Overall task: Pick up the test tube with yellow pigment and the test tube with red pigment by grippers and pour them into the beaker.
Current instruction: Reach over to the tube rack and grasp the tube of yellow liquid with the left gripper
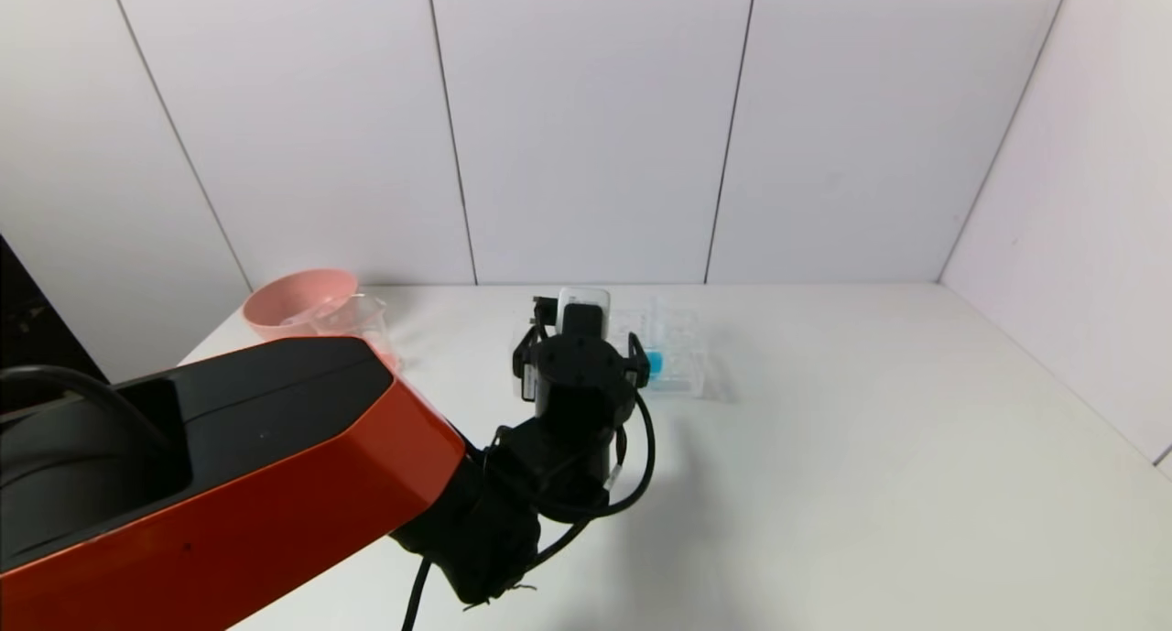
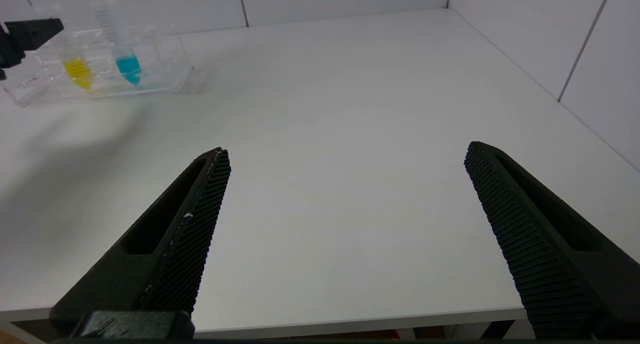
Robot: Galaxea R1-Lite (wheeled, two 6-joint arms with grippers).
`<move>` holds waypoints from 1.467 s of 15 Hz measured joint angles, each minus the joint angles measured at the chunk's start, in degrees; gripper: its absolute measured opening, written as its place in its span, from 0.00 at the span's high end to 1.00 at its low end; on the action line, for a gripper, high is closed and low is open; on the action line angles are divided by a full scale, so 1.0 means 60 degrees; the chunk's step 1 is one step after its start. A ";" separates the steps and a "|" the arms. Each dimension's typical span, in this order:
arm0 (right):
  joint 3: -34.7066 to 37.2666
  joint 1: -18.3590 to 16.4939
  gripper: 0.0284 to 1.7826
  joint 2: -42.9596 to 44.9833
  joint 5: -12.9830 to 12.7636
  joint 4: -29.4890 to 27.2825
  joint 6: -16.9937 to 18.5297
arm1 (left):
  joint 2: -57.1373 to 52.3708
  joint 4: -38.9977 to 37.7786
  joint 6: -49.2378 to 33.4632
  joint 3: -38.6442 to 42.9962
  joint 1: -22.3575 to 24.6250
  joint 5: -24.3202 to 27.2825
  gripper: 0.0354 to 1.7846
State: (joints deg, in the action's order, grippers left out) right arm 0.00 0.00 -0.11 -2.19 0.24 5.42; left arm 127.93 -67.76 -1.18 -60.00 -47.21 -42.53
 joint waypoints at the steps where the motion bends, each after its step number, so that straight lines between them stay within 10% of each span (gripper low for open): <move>1: 0.0000 0.0000 0.04 0.0000 0.0000 -0.0004 0.0000 | 0.0136 0.0028 0.0033 -0.0276 0.0116 0.0047 0.01; 17: 0.0000 0.0000 0.04 0.0000 0.0000 -0.0004 -0.0004 | 0.1593 0.0579 0.0051 -0.2688 0.0929 0.0612 0.01; 22: 0.0000 0.0000 0.04 0.0000 0.0000 0.0000 0.0000 | 0.1607 0.0579 0.0055 -0.2702 0.0918 0.0612 0.23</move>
State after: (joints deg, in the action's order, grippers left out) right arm 0.00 0.00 -0.11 -2.19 0.24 5.42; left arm 137.57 -64.28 -0.85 -76.22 -41.70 -38.86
